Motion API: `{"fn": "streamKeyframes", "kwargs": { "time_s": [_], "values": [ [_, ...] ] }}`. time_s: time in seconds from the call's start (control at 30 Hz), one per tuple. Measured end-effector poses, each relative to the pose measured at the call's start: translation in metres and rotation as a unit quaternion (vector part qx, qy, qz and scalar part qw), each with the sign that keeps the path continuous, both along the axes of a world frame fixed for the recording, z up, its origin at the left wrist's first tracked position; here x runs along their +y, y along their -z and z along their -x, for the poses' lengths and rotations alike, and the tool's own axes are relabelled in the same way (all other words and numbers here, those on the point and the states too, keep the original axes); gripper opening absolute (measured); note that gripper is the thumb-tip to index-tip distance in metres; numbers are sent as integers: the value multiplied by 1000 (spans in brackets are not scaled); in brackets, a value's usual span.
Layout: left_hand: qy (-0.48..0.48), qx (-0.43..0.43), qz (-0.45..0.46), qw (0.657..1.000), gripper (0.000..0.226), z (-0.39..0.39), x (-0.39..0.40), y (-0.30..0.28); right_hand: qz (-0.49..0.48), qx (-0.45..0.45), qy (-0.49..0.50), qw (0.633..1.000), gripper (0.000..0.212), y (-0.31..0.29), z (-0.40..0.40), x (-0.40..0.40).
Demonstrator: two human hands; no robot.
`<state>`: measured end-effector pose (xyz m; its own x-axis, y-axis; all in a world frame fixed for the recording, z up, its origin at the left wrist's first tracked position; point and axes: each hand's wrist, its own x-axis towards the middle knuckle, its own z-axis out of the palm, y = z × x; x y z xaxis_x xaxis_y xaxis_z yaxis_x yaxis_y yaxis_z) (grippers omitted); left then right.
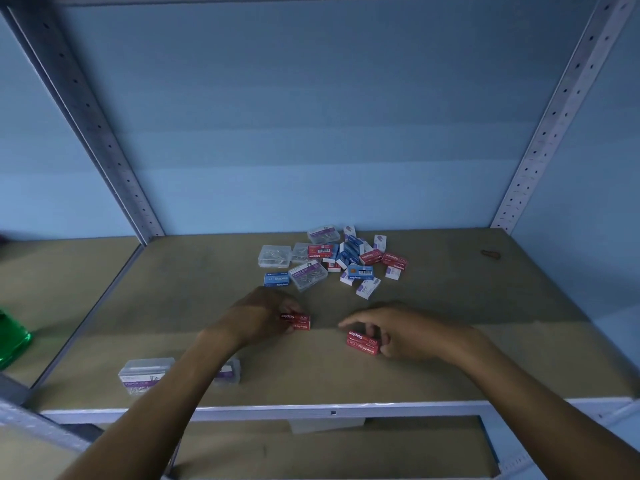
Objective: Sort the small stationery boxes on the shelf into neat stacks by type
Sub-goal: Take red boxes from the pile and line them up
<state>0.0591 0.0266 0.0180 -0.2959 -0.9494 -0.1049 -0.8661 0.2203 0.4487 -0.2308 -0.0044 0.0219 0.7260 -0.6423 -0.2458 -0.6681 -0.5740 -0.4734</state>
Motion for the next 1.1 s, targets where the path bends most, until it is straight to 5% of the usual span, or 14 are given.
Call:
{"fn": "streamKeyframes", "kwargs": {
  "time_s": [0.1, 0.23, 0.4, 1.1],
  "values": [
    [-2, -8, 18, 1000, 34, -7, 3, 3, -26, -26, 34, 999, 69, 0, 4, 1],
    [-39, 11, 9, 999, 39, -13, 3, 3, 1, -71, 105, 992, 27, 1, 1, 0],
    [-7, 31, 38, 999, 16, 4, 4, 1, -25, -87, 143, 986, 16, 12, 0, 3],
    [90, 48, 14, 995, 22, 75, 48, 17, -45, -85, 108, 989, 19, 13, 51, 39]
  ]
}}
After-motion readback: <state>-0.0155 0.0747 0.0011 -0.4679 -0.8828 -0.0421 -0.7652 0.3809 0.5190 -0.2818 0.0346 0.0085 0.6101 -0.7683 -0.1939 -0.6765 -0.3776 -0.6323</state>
